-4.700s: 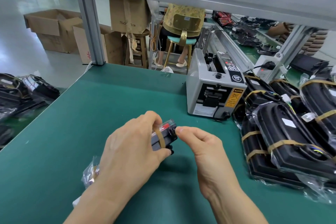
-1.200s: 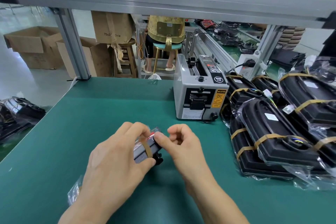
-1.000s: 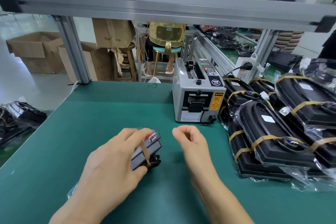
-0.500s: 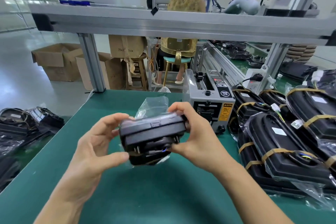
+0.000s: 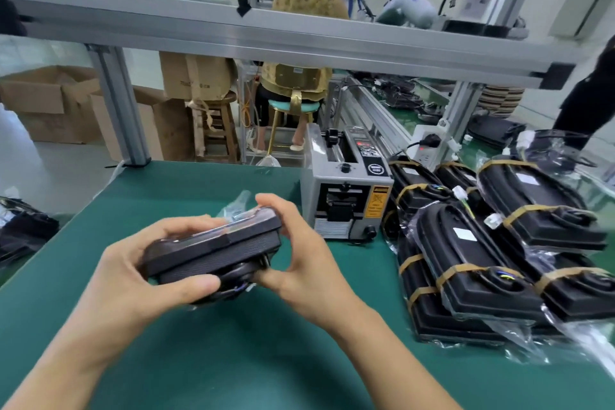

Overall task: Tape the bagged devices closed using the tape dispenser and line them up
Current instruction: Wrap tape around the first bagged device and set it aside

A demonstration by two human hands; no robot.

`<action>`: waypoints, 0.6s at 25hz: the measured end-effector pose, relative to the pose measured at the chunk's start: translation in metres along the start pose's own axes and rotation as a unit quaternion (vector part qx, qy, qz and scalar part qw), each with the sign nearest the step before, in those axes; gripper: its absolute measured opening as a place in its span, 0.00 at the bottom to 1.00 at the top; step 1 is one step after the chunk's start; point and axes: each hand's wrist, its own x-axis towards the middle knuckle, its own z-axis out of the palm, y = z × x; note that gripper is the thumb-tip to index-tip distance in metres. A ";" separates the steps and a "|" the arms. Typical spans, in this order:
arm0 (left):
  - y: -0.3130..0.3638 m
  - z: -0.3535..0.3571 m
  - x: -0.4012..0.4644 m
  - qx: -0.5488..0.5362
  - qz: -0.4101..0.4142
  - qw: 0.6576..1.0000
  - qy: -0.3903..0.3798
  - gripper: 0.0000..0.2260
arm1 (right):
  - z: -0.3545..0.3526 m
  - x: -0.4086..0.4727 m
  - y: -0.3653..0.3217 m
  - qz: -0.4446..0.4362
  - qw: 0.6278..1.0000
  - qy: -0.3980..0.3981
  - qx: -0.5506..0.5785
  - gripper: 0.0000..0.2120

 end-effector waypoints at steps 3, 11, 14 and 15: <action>-0.011 -0.001 -0.007 -0.018 -0.028 0.993 0.110 0.23 | -0.017 -0.004 0.019 0.095 0.989 0.111 -0.015 0.26; 0.011 0.038 -0.019 0.075 -0.027 0.983 0.163 0.20 | -0.065 0.035 0.068 0.371 0.826 0.416 0.088 0.09; 0.013 0.043 -0.021 0.076 -0.020 0.985 0.156 0.20 | -0.064 0.042 0.075 0.388 0.817 0.416 0.096 0.06; 0.012 0.043 -0.022 0.080 -0.021 0.985 0.154 0.20 | -0.064 0.044 0.077 0.394 0.813 0.417 0.104 0.06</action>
